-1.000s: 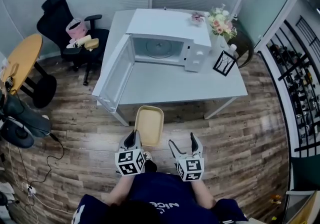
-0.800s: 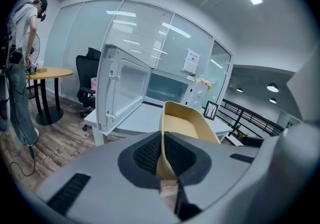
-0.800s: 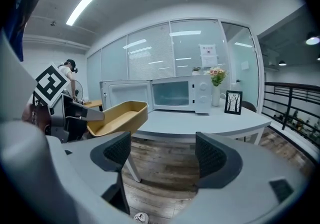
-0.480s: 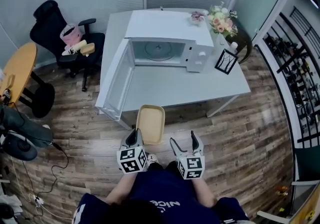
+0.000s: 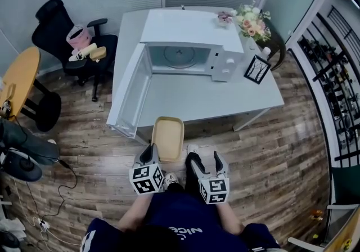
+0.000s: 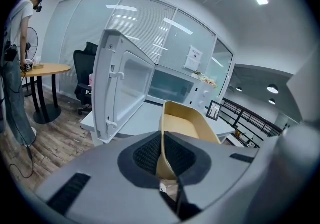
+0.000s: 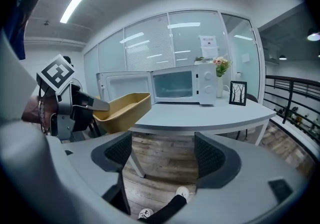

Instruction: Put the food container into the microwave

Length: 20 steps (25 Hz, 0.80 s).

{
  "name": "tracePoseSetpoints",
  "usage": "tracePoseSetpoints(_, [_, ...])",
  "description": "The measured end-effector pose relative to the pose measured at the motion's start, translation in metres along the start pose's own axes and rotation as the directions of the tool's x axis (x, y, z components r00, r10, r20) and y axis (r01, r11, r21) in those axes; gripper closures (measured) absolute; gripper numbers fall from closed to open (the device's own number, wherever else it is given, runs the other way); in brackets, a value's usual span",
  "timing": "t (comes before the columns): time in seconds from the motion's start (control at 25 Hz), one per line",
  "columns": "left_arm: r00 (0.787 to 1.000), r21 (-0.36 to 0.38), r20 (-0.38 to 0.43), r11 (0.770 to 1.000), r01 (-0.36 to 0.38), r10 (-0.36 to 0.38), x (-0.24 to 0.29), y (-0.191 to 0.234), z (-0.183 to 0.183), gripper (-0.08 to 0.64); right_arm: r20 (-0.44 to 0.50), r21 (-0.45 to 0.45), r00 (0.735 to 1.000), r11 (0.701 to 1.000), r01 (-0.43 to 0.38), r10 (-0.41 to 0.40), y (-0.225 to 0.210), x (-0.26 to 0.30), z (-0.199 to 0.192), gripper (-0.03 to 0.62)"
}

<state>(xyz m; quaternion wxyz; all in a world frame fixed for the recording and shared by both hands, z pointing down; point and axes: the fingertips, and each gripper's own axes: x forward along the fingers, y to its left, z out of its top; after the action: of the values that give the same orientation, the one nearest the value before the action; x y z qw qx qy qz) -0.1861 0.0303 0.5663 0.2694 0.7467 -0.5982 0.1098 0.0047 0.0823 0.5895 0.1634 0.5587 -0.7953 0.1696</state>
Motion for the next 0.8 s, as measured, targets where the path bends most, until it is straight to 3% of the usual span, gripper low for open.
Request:
tracePoseSetpoints(0.36, [0.998, -0.031, -0.008, 0.998, -0.060, 0.060, 0.040, 0.010, 0.021, 0.543, -0.005, 0.010, 0.998, 0.998, -0.066, 0.067, -0.027, 0.061, 0.032, 0.213])
tracePoseSetpoints(0.8, [0.994, -0.077, -0.018, 0.991, -0.110, 0.109, 0.131, -0.006, 0.063, 0.543, 0.003, -0.045, 0.992, 0.991, -0.123, 0.123, -0.101, 0.153, 0.097, 0.219])
